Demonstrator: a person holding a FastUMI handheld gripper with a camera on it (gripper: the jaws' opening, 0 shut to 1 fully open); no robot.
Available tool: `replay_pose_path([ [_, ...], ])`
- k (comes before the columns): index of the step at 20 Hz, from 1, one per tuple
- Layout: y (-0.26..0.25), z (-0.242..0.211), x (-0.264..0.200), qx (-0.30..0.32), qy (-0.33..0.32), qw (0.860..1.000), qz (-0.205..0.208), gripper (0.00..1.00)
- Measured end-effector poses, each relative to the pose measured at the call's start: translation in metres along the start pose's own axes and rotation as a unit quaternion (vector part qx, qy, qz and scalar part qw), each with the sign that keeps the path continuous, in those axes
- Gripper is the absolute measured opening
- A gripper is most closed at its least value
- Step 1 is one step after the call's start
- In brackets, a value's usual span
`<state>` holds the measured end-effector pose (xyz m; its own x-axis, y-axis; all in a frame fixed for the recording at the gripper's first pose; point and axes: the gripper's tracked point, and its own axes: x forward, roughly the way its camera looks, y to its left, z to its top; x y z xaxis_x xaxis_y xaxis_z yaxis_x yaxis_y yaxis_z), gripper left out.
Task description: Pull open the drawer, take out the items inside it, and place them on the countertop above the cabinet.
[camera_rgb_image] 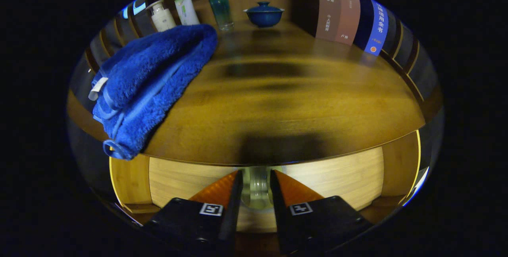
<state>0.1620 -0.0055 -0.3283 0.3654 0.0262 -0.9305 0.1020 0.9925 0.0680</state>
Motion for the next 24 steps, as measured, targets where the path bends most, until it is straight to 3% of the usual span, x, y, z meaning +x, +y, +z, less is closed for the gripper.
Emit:
replay_pose_path([
  [2,0.0,0.003,-0.003,0.005,-0.005,1.0,0.002,0.28],
  [4,0.001,-0.001,0.0,0.001,-0.002,1.0,0.006,0.21],
  [10,0.0,-0.004,-0.011,0.005,-0.021,1.0,0.013,0.21],
  [18,0.005,-0.03,-0.095,0.003,-0.115,0.993,0.036,0.21],
  [24,0.0,0.02,-0.148,-0.001,-0.214,0.976,0.031,0.2],
])
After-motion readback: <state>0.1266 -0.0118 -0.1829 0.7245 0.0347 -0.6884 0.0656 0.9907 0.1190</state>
